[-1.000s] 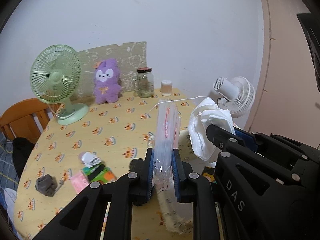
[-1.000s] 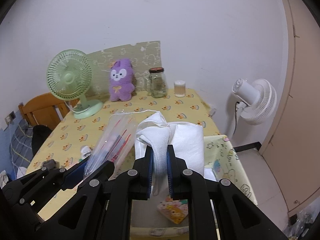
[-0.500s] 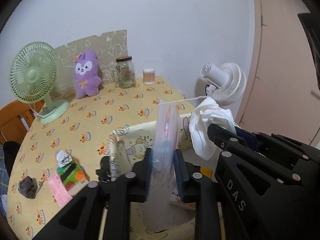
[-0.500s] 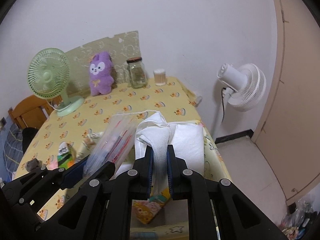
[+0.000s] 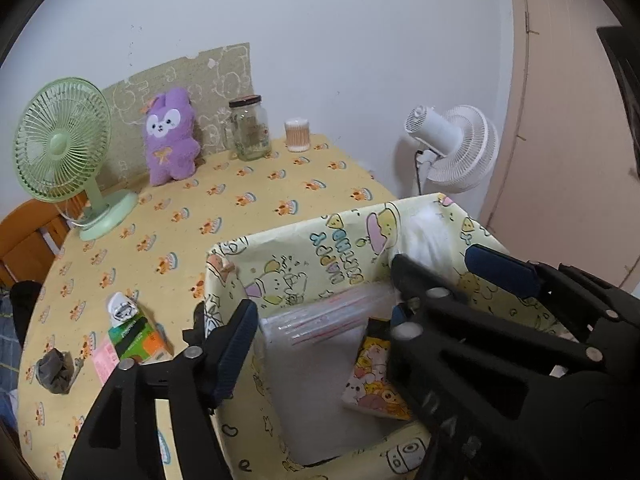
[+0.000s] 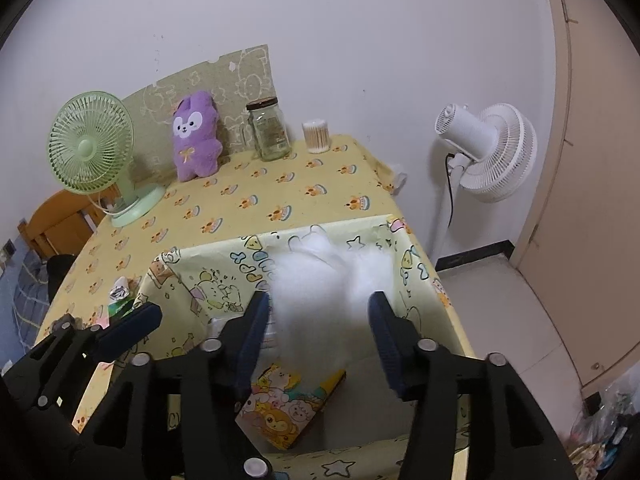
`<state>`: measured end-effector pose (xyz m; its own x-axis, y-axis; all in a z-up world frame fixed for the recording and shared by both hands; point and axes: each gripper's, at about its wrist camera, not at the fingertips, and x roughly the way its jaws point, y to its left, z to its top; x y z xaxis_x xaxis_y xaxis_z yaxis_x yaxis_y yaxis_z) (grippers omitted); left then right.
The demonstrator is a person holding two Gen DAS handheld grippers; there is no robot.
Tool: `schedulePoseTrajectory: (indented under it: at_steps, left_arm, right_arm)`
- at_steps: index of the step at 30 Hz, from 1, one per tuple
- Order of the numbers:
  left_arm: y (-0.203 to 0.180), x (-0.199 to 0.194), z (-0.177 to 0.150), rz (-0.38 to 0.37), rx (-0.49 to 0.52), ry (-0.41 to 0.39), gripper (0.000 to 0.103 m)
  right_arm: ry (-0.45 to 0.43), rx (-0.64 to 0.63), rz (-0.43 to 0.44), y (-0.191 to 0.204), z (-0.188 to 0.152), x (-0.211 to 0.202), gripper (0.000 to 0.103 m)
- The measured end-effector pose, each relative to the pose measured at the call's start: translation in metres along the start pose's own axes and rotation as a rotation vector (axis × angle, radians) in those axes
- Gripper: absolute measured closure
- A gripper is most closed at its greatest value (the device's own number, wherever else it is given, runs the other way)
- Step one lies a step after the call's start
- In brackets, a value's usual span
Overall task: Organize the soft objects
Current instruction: 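Open the right tool to drop the cloth while the left tool releases the bag into the box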
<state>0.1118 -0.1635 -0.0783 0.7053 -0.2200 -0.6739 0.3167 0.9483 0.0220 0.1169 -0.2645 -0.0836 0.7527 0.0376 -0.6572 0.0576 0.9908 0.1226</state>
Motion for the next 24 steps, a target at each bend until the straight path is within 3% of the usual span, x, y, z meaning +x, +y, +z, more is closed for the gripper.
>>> schedulePoseTrajectory:
  at_steps: [1, 3, 6, 15, 24]
  left_arm:
    - [0.001, -0.002, -0.001, -0.01, -0.002, -0.003, 0.025]
    - [0.002, -0.007, -0.002, -0.005, 0.003, -0.016, 0.023]
    - [0.005, -0.015, -0.003, 0.001, 0.004, -0.029, 0.017]
    - [0.021, -0.043, -0.01, 0.002, -0.012, -0.048, 0.014]
    - [0.041, -0.077, -0.016, 0.02, -0.029, -0.099, 0.009]
  right_arm:
    - [0.003, 0.006, 0.009, 0.0, 0.0, -0.001, 0.03]
    - [0.003, 0.019, 0.023, 0.002, -0.001, -0.005, 0.024]
    - [-0.009, 0.009, 0.005, 0.007, -0.002, -0.013, 0.021]
    - [-0.027, -0.005, -0.021, 0.03, -0.006, -0.037, 0.013]
    - [-0.097, -0.038, -0.035, 0.059, -0.01, -0.071, 0.002]
